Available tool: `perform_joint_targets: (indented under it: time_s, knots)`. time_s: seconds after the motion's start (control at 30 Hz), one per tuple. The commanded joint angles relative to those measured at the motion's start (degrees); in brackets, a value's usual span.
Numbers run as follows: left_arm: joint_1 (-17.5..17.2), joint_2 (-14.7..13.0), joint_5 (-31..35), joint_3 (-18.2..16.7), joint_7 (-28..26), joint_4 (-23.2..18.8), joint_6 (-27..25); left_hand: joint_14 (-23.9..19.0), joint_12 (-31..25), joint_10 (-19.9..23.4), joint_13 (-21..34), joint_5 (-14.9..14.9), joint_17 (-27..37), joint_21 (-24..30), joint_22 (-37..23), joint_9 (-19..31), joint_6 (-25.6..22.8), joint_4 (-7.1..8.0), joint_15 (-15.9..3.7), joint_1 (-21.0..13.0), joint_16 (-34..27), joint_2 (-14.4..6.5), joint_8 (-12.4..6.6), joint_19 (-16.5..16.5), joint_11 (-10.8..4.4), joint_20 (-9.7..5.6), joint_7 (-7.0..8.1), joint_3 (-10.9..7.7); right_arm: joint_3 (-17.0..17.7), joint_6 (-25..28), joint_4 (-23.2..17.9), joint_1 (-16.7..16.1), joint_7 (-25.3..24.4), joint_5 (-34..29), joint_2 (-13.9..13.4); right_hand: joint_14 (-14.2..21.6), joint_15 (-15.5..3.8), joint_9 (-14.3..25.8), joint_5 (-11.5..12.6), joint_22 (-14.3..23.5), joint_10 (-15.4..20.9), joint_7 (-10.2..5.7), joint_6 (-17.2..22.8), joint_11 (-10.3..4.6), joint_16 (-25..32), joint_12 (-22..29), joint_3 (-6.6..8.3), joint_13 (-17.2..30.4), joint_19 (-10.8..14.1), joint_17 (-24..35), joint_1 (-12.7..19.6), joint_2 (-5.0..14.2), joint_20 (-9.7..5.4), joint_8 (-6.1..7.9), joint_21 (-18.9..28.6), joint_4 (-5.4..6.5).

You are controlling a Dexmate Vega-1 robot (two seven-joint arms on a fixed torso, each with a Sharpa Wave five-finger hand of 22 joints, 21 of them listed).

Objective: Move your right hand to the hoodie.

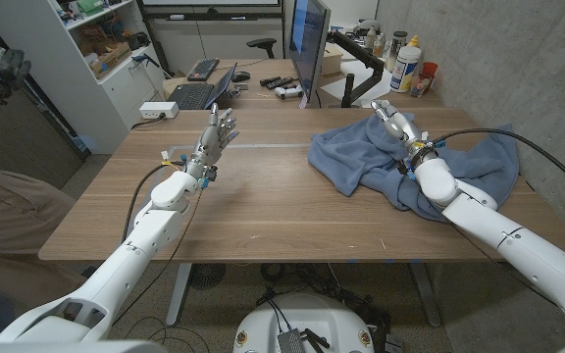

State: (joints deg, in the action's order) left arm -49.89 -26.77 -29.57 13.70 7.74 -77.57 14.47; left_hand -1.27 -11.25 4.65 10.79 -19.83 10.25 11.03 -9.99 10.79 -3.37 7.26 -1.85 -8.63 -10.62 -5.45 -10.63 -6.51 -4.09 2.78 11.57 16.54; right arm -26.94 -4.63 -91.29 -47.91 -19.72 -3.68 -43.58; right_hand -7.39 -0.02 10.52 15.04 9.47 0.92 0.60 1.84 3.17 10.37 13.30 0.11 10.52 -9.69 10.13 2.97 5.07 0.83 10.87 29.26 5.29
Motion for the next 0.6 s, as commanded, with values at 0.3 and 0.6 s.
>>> perform_joint_targets:
  time_s: [0.3, 0.6]
  knots:
    - [-0.1, -0.1, 0.0, 0.3, 0.1, -0.9, -1.5, 0.6, -0.4, -0.1, 0.2, 0.0, 0.1, 0.2, -0.3, 0.2, 0.0, 0.22, -1.76, 0.1, -0.1, -0.5, -0.51, 0.2, 0.35, -0.26, -0.13, -0.26, -2.6, 8.1, -3.5, 0.2, -4.1, -11.9, -2.5, -0.9, 0.03, 0.1, 0.1, 0.3, -0.1, -0.30, 0.4, -0.24, -0.1, 0.0, 0.28, 0.3, -0.1, 0.1, 0.4, 0.83, 0.06, 0.24, -0.5, -0.26]
    - [-0.1, -0.3, 0.0, 0.0, 0.2, -0.8, -1.6, 0.6, -0.5, 0.2, 0.2, 0.1, 0.1, 0.2, -0.3, 0.2, -1.4, 0.18, -1.65, 0.0, -0.1, -0.5, -1.05, 0.2, 0.62, -0.30, -0.26, -0.32, -3.9, 11.2, -4.1, 0.3, -4.9, -15.9, -3.0, -1.5, -0.14, 0.1, 0.2, 0.3, -0.4, -0.56, 0.5, -0.39, -0.2, -0.2, 0.37, 0.3, -0.2, 0.1, 0.5, 0.88, 0.15, 0.26, -0.9, -0.37]
